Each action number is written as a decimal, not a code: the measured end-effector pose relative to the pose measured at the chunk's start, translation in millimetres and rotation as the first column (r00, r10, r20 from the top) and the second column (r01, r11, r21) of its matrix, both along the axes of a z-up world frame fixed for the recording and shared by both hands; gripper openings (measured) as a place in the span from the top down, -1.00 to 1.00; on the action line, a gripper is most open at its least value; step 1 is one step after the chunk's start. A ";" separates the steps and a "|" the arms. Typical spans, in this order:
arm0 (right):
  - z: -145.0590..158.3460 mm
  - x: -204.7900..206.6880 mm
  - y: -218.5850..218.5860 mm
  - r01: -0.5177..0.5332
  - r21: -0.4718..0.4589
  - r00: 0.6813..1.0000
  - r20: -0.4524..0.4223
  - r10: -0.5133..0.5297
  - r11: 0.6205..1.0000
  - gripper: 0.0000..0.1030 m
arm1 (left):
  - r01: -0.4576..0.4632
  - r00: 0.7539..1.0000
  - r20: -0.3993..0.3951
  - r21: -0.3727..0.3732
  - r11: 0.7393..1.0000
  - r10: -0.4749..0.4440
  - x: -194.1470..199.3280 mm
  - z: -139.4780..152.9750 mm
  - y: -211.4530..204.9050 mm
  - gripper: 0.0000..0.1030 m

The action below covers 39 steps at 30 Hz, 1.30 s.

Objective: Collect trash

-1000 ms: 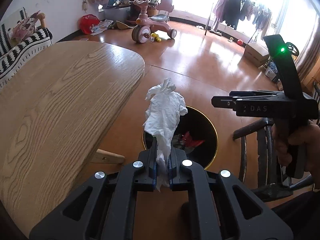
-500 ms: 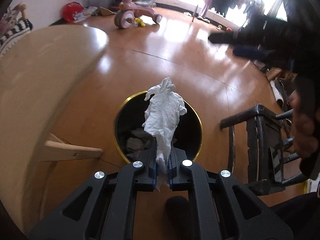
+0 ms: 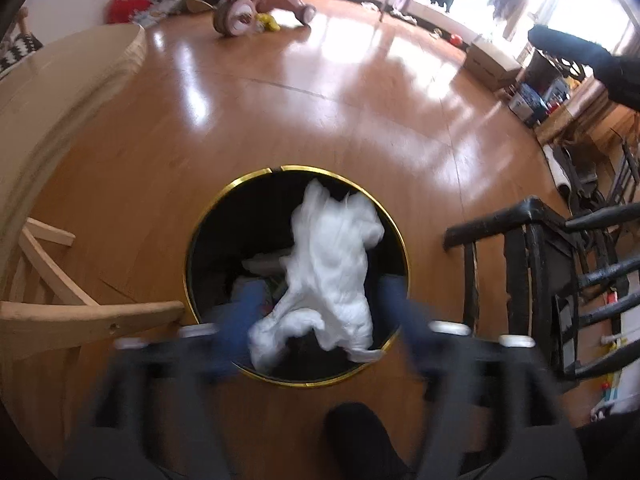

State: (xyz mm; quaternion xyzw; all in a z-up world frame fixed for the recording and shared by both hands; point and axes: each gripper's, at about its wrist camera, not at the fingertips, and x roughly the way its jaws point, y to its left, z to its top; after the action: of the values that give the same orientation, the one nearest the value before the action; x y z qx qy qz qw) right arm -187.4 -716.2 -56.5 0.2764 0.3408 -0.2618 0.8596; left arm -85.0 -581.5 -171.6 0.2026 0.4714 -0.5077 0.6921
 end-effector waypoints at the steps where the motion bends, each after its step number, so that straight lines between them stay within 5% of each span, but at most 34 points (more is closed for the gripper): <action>1: -0.1 0.2 -0.2 -0.001 0.002 1.000 0.003 0.001 1.000 -0.56 | -0.003 1.000 0.009 -0.005 1.000 0.003 -0.8 1.5 -0.8 -0.55; 8: 10.9 14.5 18.2 -0.014 -0.017 1.000 0.022 0.014 1.000 -0.67 | -0.017 0.998 0.056 -0.044 0.999 0.019 5.7 40.3 31.7 -0.58; 10: 18.6 24.5 30.4 -0.025 -0.034 0.999 0.032 0.026 0.999 -0.70 | -0.039 0.994 0.098 -0.070 0.997 0.046 11.3 61.2 54.5 -0.74; 16: 44.9 69.4 91.3 -0.126 -0.093 0.990 0.055 0.131 0.988 -0.86 | -0.192 0.943 0.246 -0.150 0.970 0.225 46.6 132.1 166.6 -0.87; 20: 54.4 113.3 162.6 -0.282 -0.106 0.956 0.047 0.289 0.953 -0.86 | -0.403 0.851 0.289 -0.175 0.898 0.438 82.8 165.9 264.8 -0.87; 25: 66.4 161.3 256.4 -0.451 -0.133 0.887 0.041 0.460 0.882 -0.86 | -0.609 0.699 0.331 -0.189 0.770 0.634 110.7 186.2 379.7 -0.87; 32: 74.3 214.8 374.6 -0.598 -0.170 0.790 0.035 0.612 0.783 -0.86 | -0.812 0.480 0.335 -0.179 0.555 0.811 128.5 186.6 516.9 -0.87; 36: 67.4 236.9 430.4 -0.658 -0.198 0.742 -0.012 0.670 0.726 -0.86 | -0.864 0.404 0.318 -0.174 0.472 0.857 130.9 177.8 565.6 -0.87; 39: 59.2 248.1 459.0 -0.689 -0.215 0.716 -0.053 0.696 0.692 -0.86 | -0.882 0.381 0.303 -0.164 0.441 0.874 135.7 172.7 585.3 -0.87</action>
State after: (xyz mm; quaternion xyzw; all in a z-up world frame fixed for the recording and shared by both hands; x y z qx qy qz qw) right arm 60.7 -257.3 2.7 0.0355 0.3746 0.0498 0.9252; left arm 50.7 3.8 1.1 0.0163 0.3841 -0.0151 0.9230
